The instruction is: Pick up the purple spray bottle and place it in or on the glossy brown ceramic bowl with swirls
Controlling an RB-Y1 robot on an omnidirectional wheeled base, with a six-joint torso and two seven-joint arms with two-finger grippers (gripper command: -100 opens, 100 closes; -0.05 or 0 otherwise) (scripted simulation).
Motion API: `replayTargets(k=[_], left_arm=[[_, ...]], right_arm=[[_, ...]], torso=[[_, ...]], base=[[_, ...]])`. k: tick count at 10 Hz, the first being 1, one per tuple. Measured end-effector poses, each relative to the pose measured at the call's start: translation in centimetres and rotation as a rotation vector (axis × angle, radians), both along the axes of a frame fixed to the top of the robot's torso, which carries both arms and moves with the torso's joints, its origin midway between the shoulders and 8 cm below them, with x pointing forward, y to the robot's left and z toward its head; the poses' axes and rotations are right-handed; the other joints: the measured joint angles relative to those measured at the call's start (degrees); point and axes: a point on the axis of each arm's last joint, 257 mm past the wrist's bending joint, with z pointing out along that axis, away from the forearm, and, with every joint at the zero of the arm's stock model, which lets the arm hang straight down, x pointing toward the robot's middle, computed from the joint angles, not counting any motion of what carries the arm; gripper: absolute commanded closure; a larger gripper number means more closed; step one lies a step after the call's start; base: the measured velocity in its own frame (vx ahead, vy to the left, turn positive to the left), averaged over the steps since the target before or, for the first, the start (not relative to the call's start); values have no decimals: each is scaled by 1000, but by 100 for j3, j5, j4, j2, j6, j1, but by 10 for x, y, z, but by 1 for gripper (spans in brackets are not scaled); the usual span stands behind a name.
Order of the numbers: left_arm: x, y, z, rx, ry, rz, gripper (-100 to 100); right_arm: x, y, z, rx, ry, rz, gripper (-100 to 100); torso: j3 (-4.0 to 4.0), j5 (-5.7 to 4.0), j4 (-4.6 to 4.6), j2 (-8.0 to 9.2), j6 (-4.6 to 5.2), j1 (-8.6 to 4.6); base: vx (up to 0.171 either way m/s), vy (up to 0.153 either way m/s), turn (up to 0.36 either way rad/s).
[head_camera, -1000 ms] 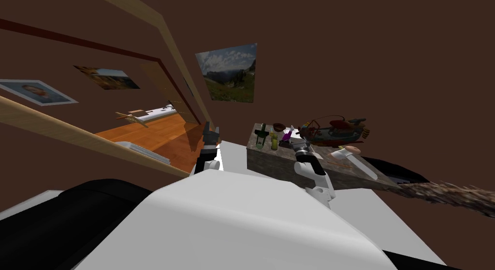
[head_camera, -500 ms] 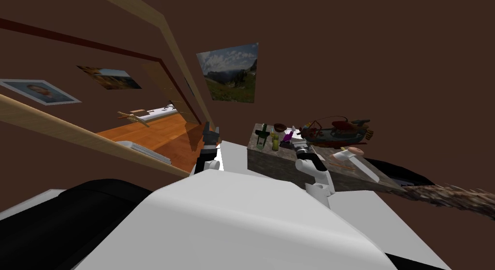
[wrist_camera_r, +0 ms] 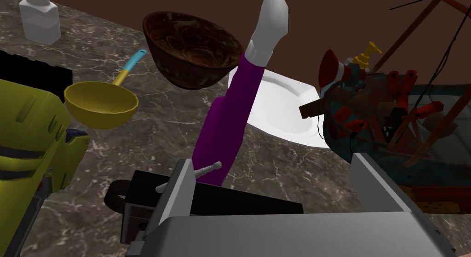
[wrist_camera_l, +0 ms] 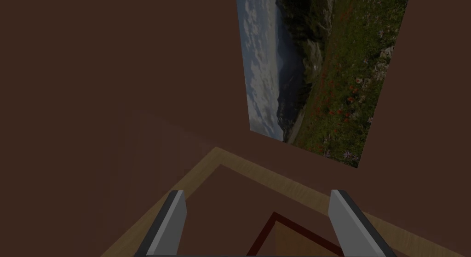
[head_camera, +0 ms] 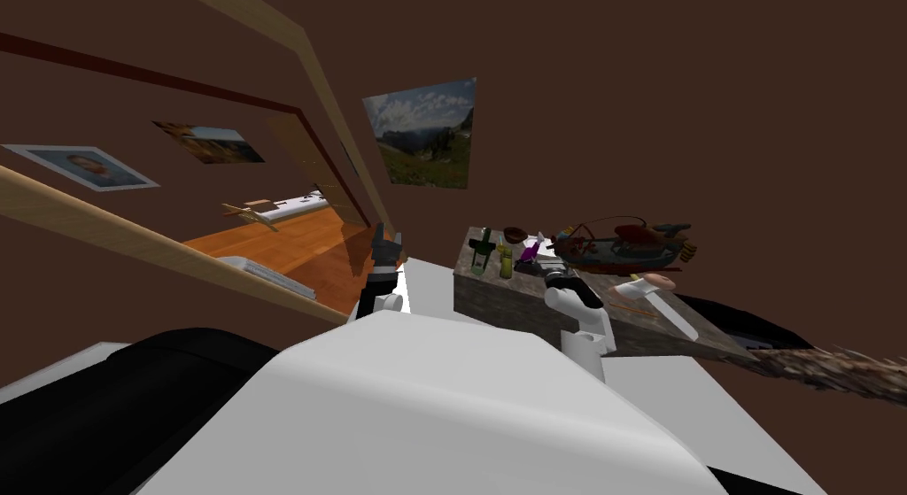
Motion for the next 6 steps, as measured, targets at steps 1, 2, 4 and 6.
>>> replayTargets(k=[1,2,4,6], left_arm=[[0,0,0,0,0,0,0],[0,0,0,0,0,0,0],[0,0,0,0,0,0,0],[0,0,0,0,0,0,0]], right_arm=[[2,-3,-2,40,6,-12,-100],[3,-5,-5,64,16,-17,-100],[4,-7,-8,112,32,-29,-100],[6,-10,-10,173,43,-46,-100]], torso=[[-2,0,-1,-3,-1,-2],[-1,-1,-1,-2,1,-2],[0,-1,0,0,1,-2],[-3,-1,-1,-5,0,-5]], base=[[17,-10,18],[14,-12,29],[14,-12,34],[24,-21,46]])
